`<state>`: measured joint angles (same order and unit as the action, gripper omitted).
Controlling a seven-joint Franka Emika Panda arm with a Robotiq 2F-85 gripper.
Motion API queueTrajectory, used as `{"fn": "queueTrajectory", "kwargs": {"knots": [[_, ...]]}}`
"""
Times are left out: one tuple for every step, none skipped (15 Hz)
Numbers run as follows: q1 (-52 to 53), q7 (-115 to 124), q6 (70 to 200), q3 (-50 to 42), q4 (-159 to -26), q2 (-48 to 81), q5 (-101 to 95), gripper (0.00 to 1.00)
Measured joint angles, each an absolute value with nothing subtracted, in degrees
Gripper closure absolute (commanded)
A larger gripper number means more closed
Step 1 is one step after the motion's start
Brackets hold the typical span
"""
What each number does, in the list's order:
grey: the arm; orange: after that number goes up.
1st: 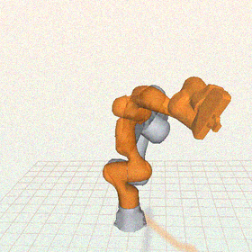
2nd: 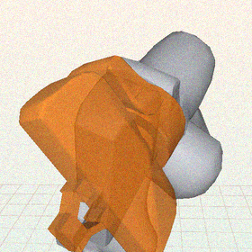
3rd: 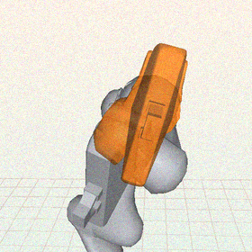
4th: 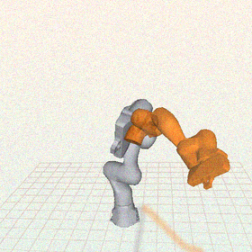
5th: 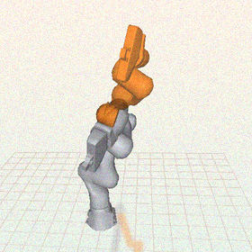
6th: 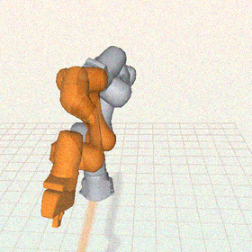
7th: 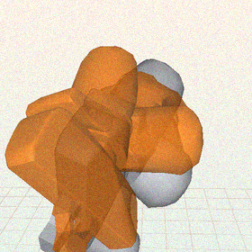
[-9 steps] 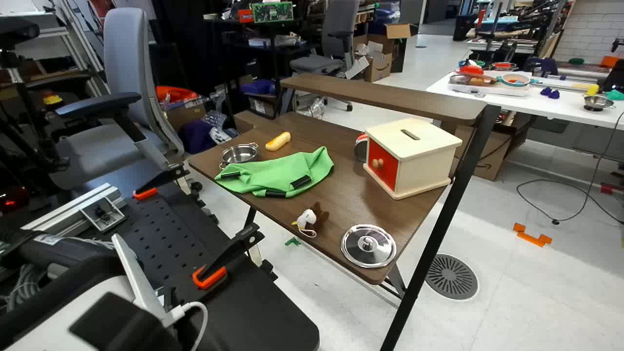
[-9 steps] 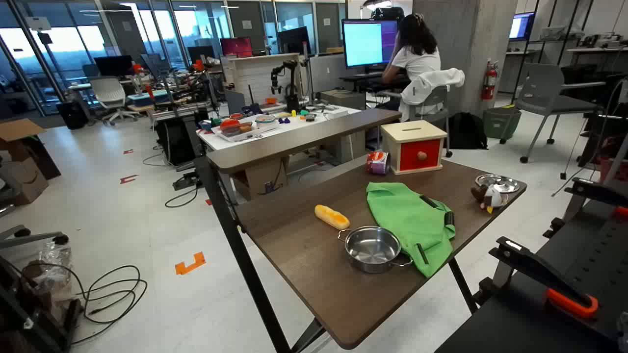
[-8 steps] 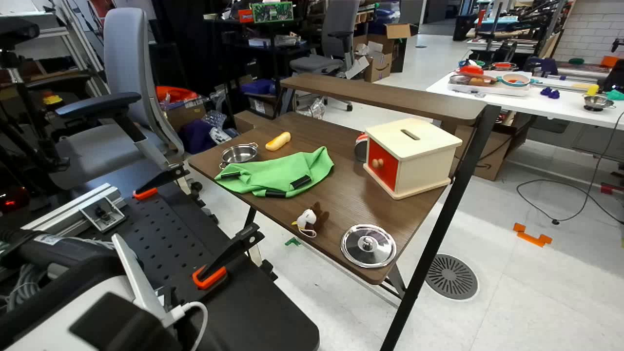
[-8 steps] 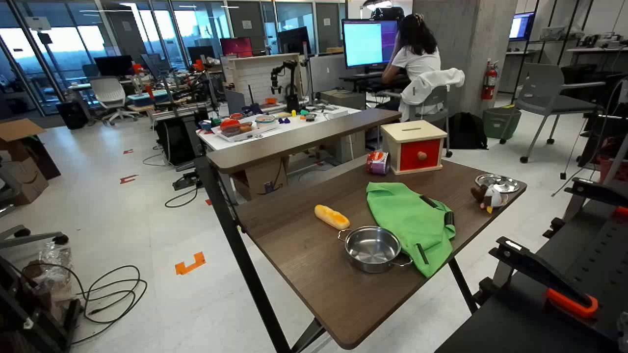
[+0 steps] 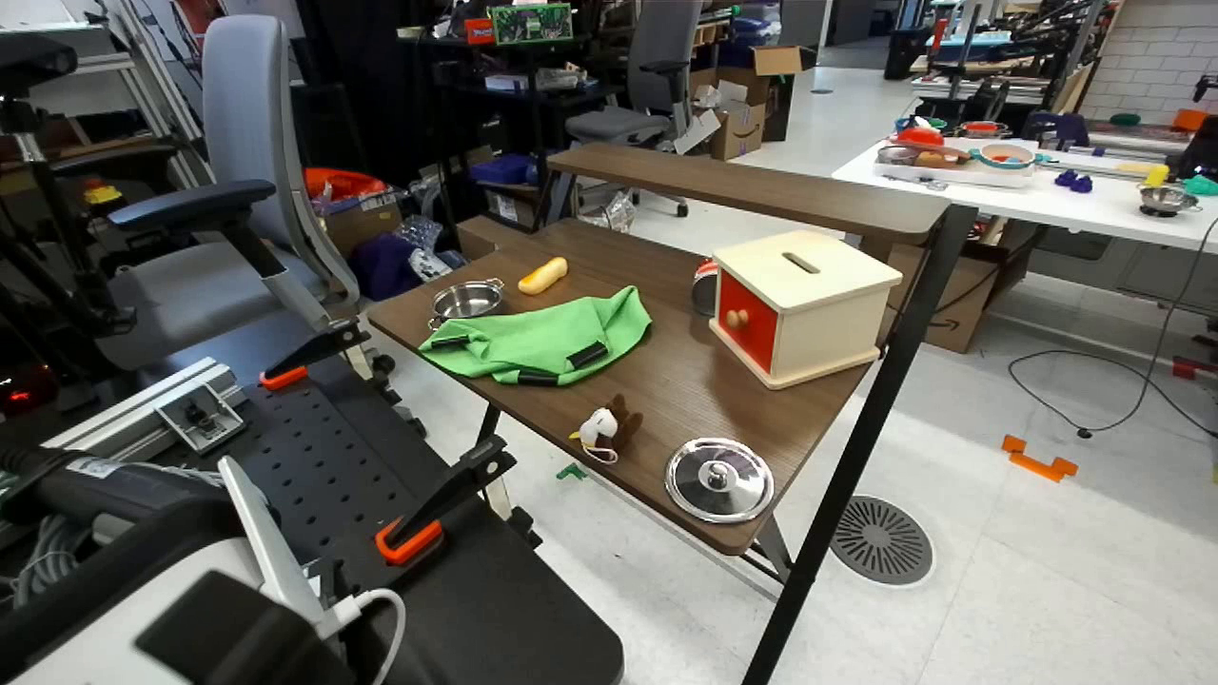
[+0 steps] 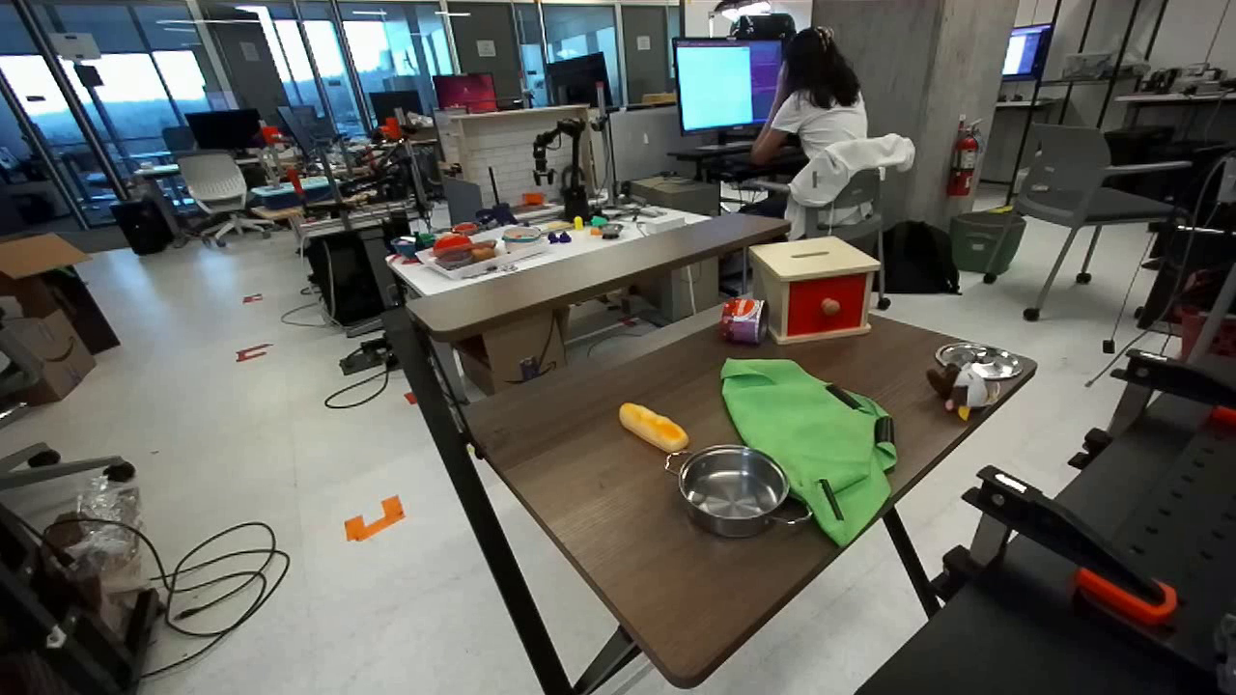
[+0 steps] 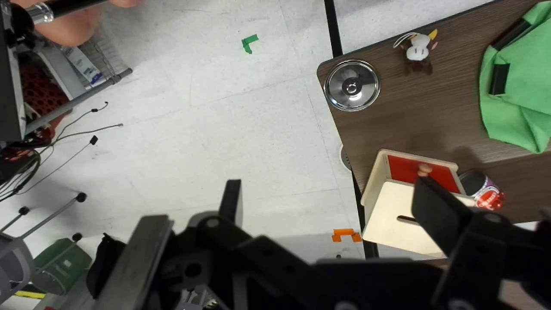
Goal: Pick the lid and put it on the pot
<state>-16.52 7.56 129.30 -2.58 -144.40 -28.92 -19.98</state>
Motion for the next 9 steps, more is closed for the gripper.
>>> {"fn": "queueTrajectory", "kwargs": {"knots": [[-16.4,7.5,129.3,-2.7,-144.5,-28.8,-19.9,0.0],[-16.3,7.5,129.3,-3.0,-144.6,-28.4,-19.8,0.0],[-16.0,7.5,129.3,-3.4,-144.6,-27.6,-19.2,0.0],[-15.7,7.5,129.4,-4.0,-144.6,-26.5,-18.1,0.0],[-15.3,7.5,129.6,-4.5,-144.6,-25.1,-16.5,0.0],[-14.9,7.5,130.1,-5.0,-144.6,-23.5,-14.8,0.0],[-14.5,7.6,130.8,-5.4,-144.6,-21.7,-13.3,0.0],[-14.3,7.9,131.9,-5.5,-144.6,-19.7,-12.1,0.0],[-14.0,8.4,133.1,-5.5,-144.5,-17.5,-11.0,0.0]]}}
